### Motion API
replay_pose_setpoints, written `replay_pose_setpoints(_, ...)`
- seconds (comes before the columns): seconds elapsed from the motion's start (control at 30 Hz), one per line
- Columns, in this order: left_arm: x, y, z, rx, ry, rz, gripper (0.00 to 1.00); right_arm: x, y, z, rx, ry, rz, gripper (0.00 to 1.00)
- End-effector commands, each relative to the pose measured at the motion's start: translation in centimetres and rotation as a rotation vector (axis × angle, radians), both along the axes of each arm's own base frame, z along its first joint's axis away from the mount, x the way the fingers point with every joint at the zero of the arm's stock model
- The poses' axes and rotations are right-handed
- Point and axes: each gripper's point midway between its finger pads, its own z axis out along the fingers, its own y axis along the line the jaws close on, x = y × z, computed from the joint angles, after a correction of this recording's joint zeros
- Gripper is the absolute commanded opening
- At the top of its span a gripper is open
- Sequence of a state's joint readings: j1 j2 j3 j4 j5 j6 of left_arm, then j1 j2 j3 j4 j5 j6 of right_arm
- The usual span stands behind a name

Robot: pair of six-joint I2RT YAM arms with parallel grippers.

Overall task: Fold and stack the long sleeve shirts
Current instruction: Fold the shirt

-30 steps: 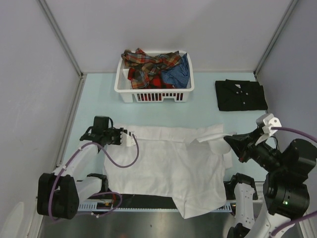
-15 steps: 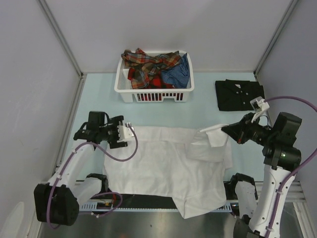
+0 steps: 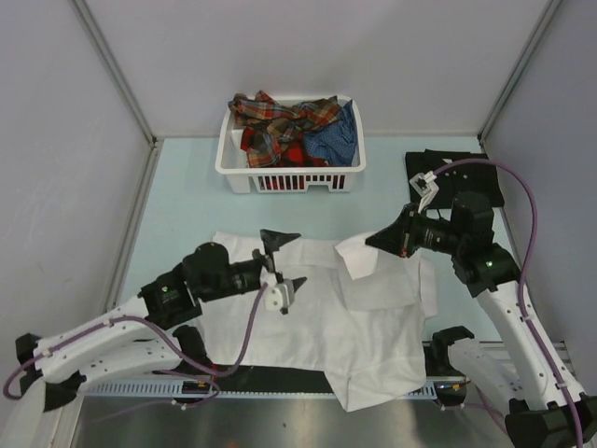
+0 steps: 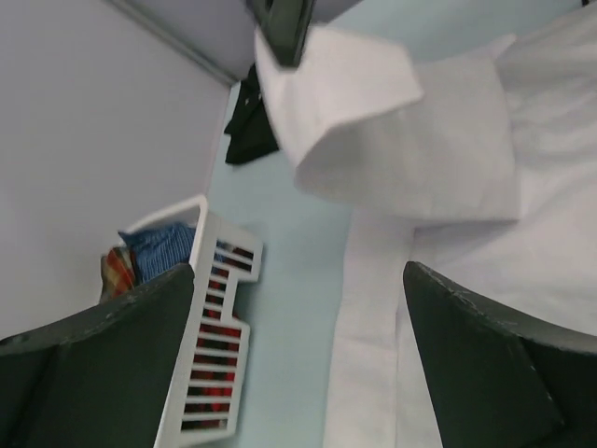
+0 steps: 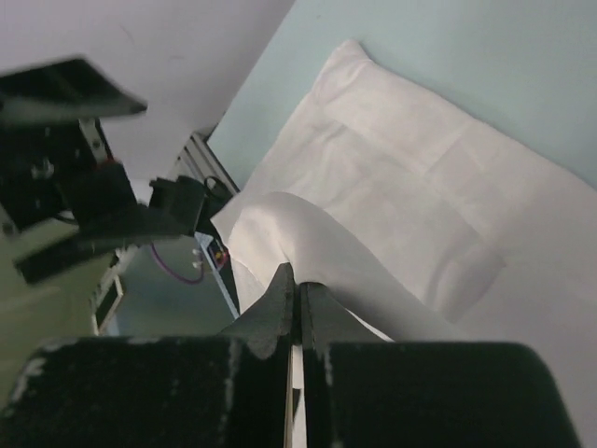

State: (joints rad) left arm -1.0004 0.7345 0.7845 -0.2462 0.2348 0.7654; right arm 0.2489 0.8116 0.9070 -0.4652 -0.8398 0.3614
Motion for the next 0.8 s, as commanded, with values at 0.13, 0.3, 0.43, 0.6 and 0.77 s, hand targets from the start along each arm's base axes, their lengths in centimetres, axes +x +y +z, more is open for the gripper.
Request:
replay_pose_setpoints(0.13, -2.4, -6.1, -0.4, 0.025, -0.367, -0.003, 0.99, 1.5, 1.8, 1.5, 0.145, 0.107, -0.035, 0.00)
replay_pose_setpoints(0.3, -4.0, -8.7, -0.2, 0.038, -0.538, -0.049, 0.99, 0.6, 2.5, 0.6, 0.128, 0.136, 0.011, 0.00)
replay_pose_setpoints(0.43, -3.8, -9.7, 0.3, 0.053, -0.628, -0.050, 0.99, -0.5, 3.0, -0.9, 0.111, 0.178, 0.054, 0.00)
replay_pose_setpoints(0.6, -2.8, -10.9, -2.3, 0.187, -0.724, -0.029, 0.86, -1.2, 3.4, -2.0, 0.101, 0.199, 0.082, 0.00)
replay_pose_setpoints(0.77, -2.5, -11.4, -2.1, 0.180, -0.673, -0.006, 0.34, -1.6, 3.5, -2.2, 0.091, 0.202, 0.093, 0.01)
